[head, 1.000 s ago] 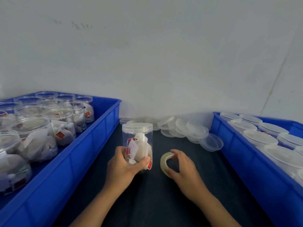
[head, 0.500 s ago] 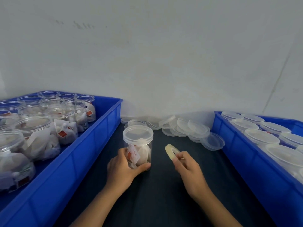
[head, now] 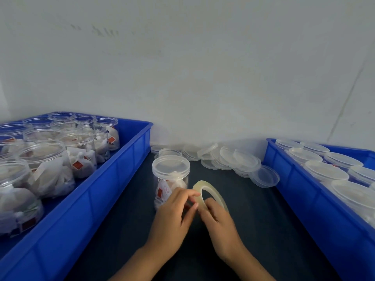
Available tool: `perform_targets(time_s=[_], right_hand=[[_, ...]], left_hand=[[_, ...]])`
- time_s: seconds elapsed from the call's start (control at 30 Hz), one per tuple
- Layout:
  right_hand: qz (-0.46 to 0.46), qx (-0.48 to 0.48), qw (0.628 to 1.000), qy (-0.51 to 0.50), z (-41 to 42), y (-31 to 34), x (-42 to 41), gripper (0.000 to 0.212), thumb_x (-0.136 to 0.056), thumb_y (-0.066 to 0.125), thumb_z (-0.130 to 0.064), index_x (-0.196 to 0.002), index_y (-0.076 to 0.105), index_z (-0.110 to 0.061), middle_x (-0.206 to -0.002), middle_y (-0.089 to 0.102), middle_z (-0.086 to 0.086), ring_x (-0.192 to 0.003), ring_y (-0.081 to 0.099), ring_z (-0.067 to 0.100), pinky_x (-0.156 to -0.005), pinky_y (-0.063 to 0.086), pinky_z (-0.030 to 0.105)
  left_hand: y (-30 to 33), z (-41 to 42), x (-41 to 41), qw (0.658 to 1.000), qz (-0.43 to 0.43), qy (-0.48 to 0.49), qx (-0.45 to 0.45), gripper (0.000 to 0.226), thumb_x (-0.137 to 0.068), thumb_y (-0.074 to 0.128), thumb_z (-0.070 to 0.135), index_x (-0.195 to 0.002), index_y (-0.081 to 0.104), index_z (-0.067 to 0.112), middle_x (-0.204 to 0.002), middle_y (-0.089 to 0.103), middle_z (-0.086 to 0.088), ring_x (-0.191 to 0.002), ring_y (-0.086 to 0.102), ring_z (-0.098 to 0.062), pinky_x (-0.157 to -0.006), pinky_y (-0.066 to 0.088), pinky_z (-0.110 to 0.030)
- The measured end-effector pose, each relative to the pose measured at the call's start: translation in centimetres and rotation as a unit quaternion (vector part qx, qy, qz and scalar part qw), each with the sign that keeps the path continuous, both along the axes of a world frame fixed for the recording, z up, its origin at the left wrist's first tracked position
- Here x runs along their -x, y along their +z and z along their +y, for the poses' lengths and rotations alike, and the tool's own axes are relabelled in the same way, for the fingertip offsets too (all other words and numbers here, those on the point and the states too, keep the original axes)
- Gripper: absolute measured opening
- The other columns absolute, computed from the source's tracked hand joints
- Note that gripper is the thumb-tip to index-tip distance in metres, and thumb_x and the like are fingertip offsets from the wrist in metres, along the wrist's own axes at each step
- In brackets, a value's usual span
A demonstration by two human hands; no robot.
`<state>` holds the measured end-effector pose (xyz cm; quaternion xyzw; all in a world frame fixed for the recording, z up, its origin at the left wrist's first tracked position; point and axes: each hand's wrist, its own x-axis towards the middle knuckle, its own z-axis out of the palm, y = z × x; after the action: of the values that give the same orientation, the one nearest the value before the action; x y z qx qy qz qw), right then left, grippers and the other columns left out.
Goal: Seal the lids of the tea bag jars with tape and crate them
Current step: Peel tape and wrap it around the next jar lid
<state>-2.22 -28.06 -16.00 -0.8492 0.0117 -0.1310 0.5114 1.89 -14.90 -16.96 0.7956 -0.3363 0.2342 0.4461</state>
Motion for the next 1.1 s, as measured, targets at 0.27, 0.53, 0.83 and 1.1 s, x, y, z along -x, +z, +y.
perform_targets(time_s=[0.27, 0.53, 0.83, 1.1], right_hand=[[-0.059, 0.082, 0.994, -0.042, 0.8, -0.8, 0.5, 0.02, -0.096, 0.045, -0.026, -0.076, 0.046, -0.024, -0.064, 0.053, 0.0, -0.055, 0.047, 0.006, -0.052, 0.038, 0.026], [-0.089, 0.156, 0.983, -0.028, 0.8, -1.5, 0.6, 0.022, -0.098, 0.043, -0.025, -0.077, 0.039, -0.027, -0.058, 0.047, -0.003, -0.057, 0.048, 0.004, -0.053, 0.036, 0.025], [-0.096, 0.179, 0.979, -0.015, 1.0, -1.7, 0.7, 0.019, -0.096, 0.042, -0.02, -0.079, 0.04, -0.026, -0.055, 0.043, -0.003, -0.057, 0.048, 0.002, -0.057, 0.039, 0.02], [-0.098, 0.19, 0.977, -0.006, 1.1, -1.9, 0.8, 0.021, -0.098, 0.042, -0.021, -0.079, 0.038, -0.027, -0.062, 0.054, -0.02, -0.057, 0.049, 0.003, -0.054, 0.038, 0.018]], left_hand=[[0.2, 0.2, 0.2, 0.994, 0.07, -0.01, 0.082, 0.021, -0.085, 0.065, 0.028, -0.106, 0.064, 0.024, -0.097, 0.067, 0.017, -0.086, 0.066, 0.003, -0.073, 0.055, -0.015], [0.4, 0.5, 0.4, 0.992, 0.069, 0.003, 0.105, 0.026, -0.079, 0.075, 0.009, -0.084, 0.065, 0.032, -0.08, 0.069, 0.02, -0.077, 0.069, 0.002, -0.069, 0.052, -0.01], [0.2, 0.6, 0.4, 0.992, 0.063, 0.012, 0.108, 0.019, -0.079, 0.074, 0.004, -0.08, 0.068, 0.022, -0.073, 0.067, 0.02, -0.078, 0.067, 0.002, -0.07, 0.05, -0.008], [0.2, 0.6, 0.4, 0.985, 0.085, -0.007, 0.147, 0.026, -0.08, 0.072, -0.003, -0.081, 0.07, 0.023, -0.079, 0.071, 0.014, -0.075, 0.07, -0.002, -0.071, 0.052, -0.011]])
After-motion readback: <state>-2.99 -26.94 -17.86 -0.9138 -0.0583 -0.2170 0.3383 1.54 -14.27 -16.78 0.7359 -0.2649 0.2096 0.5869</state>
